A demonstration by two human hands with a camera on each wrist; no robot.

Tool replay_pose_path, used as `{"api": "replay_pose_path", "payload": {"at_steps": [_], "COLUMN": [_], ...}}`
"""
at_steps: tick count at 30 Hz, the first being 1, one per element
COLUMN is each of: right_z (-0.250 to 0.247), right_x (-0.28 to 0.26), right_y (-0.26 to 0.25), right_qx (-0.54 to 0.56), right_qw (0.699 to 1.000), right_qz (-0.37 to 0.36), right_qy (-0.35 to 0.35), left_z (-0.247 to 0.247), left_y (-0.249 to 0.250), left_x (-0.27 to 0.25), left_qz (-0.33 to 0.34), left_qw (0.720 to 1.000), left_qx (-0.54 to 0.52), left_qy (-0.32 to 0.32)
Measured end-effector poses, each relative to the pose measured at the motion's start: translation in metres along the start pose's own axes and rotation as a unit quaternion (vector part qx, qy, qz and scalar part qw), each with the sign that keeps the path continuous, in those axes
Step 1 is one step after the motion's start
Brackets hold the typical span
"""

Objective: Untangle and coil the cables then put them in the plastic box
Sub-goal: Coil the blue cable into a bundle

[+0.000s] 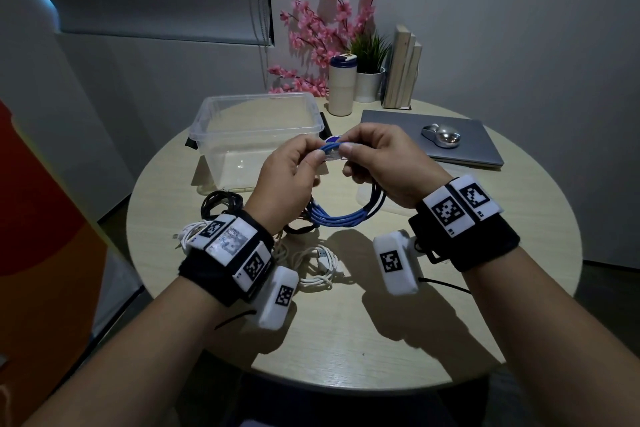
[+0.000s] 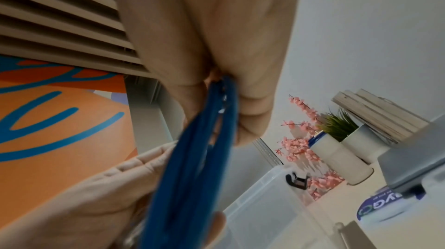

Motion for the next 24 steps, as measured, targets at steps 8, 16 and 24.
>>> {"api": "replay_pose_path", "payload": {"at_steps": [8,16,24], "right_z": [-0.001,0.009,0.018], "right_x": [-0.003,-0.004,-0.014], "right_y": [-0.001,-0.003,0.006], "right_qx": [0.075,-0.013,-0.218], "right_qw": [0.996,1.000,0.975], "right_qz": [-0.041,-0.019,0.016], "right_qy": [0.013,0.019,-0.038], "left_z": [-0.007,-0.021,-0.020], "left_y": [0.007,0.014,0.003], "left_x": [-0.002,-0.007,-0.018], "left_qz": [-0.108,-0.117,-0.127], "left_qw": [0.981,0.981,0.989], "left_qx": [-0.151,-0.111,0.005], "left_qy": [-0.058,-0.105,-0.080]}}
Point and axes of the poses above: each hand's wrist, its own x-axis towards the middle knuckle, its own z-axis out of the palm, y = z × x, the point moved 2 cm from there along x, towards the middle knuckle, and after that the axes turned 15 degrees about x, right-handed, at the moved point
